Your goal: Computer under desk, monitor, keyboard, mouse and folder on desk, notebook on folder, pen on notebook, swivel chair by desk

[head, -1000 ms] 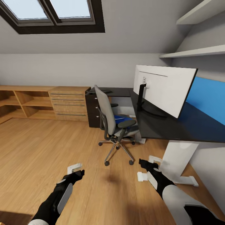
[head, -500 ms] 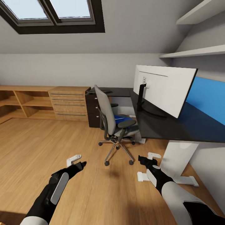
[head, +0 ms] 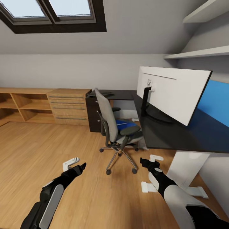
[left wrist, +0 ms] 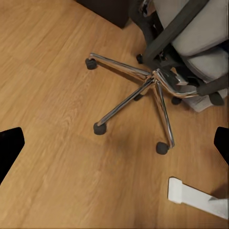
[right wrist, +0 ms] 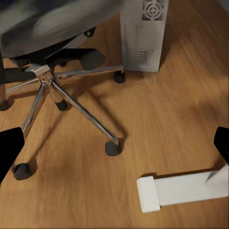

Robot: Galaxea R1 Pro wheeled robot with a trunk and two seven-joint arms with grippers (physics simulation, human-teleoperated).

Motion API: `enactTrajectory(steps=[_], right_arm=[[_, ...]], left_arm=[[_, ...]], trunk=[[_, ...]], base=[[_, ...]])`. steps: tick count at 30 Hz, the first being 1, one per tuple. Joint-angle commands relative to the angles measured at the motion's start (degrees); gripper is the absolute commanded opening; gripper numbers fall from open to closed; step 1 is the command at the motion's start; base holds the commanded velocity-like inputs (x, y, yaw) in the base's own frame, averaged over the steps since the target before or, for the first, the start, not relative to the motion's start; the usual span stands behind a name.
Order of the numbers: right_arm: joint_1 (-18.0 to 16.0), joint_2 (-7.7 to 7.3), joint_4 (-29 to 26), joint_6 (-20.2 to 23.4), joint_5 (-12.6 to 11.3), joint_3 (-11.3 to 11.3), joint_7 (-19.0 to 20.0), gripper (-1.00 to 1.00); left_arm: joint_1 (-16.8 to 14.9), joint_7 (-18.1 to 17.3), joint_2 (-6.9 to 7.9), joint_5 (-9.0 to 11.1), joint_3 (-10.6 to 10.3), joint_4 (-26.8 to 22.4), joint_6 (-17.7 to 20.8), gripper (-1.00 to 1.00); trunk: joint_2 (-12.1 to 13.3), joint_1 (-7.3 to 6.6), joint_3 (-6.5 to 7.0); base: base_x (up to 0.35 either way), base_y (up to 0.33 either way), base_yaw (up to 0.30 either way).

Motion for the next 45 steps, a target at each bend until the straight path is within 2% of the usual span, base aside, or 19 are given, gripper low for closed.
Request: enactTrajectory(steps=[1,8,13,14,15,25,45], right_arm=[[0.0,0.07,-0.1,-0.3,-0.5,-0.2,0.0,1.0],[0.0,0.18,-0.2,-0.4,-0.5,-0.2,-0.1,1.0],[0.0,0.25,-0.2,-1.2,-0.5,-0.2,-0.2,1.0],[0.0,0.33,-0.2,-1.8,-0.5,-0.2,-0.3,1.0],[0.0,0.54,-0.1,-4.6,-0.5,-0.2,-0.3,1.0],[0.0,0.48,-0.1,-5.2,-0.5,-0.3,-0.2,1.0],[0.0,0.48,-0.1,-5.2,-0.4,-0.3,-0.1,1.0]], left_arm=[[1.0,0.5,0.03,0.6,-0.1,-1.8,0.2,1.0],[2.8,-0.2,0.06,0.6,-0.1,-4.8,0.2,1.0],[2.9,-0.4,0.07,0.6,-0.1,-5.1,0.3,1.0],[3.0,-0.5,0.07,0.6,-0.1,-5.1,0.3,1.0],[3.0,-0.5,0.05,0.7,-0.1,-5.1,0.3,1.0],[3.0,-0.3,-0.01,1.1,-0.9,-5.0,0.7,1.0],[3.0,-0.3,-0.02,1.1,-1.1,-5.4,0.8,1.0]], trunk=[[0.0,0.02,-0.05],[0.0,0.02,-0.05],[0.0,0.02,-0.05],[0.0,0.02,-0.05],[0.0,0.02,-0.05],[0.0,0.02,-0.05],[-8.0,4.41,-3.65]], base=[[0.231,0.0,0.0],[0.215,0.0,0.0],[0.204,0.0,0.0],[0.208,0.0,0.0],[0.138,0.0,0.0],[0.027,0.0,0.0],[0.0,0.0,0.0]])
